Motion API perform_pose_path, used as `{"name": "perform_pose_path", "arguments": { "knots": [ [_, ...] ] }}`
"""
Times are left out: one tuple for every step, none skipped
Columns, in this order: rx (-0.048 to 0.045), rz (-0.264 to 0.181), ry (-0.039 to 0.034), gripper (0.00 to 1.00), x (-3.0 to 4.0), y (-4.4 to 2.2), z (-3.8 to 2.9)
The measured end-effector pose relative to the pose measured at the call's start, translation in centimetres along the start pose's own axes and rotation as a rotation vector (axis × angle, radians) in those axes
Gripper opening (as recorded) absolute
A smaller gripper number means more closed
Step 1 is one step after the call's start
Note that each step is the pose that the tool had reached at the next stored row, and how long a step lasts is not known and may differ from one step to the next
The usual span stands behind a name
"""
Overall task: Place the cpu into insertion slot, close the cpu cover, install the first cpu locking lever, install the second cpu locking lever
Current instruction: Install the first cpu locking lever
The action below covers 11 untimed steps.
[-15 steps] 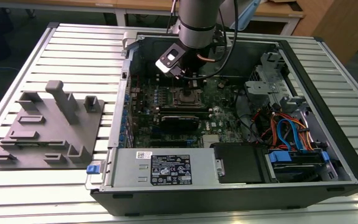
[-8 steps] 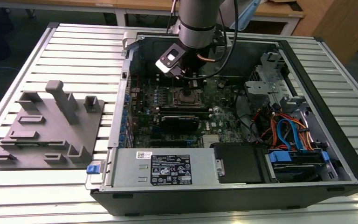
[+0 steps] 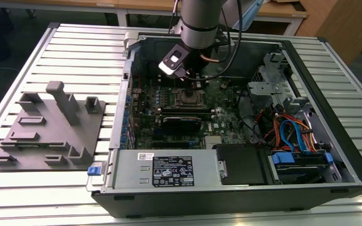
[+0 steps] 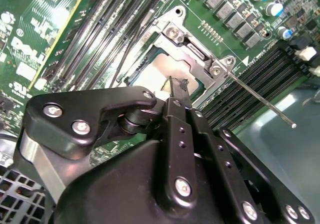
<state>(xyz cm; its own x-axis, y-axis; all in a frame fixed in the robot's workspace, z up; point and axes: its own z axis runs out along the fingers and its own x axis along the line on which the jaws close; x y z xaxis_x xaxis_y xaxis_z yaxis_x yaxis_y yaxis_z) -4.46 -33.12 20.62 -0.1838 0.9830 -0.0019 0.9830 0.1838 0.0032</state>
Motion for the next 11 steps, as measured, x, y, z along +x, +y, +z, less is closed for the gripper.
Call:
{"name": "perform_pose_path", "arguments": {
  "knots": [
    [0.0,-0.015,0.0,0.1,0.0,0.0,0.0],
    [0.0,-0.032,0.0,0.1,0.0,0.0,0.0],
    [0.0,-0.048,0.0001,0.1,0.0,0.0,0.0],
    [-0.0001,-0.06,0.0001,0.1,0.0,0.0,0.0],
    [-0.0001,-0.066,0.0001,0.1,0.0,0.0,0.0],
    [-0.0001,-0.068,0.0002,0.1,0.0,0.0,0.0],
    [-0.0001,-0.068,0.0002,0.1,0.0,0.0,0.0],
    [-0.0001,-0.069,0.0002,0.1,0.0,0.0,0.0],
    [-0.0001,-0.069,0.0002,0.1,0.0,0.0,0.0],
    [-0.0001,-0.069,0.0002,0.1,0.0,0.0,0.0],
    [-0.0001,-0.069,0.0002,0.1,0.0,0.0,0.0]
  ]
}}
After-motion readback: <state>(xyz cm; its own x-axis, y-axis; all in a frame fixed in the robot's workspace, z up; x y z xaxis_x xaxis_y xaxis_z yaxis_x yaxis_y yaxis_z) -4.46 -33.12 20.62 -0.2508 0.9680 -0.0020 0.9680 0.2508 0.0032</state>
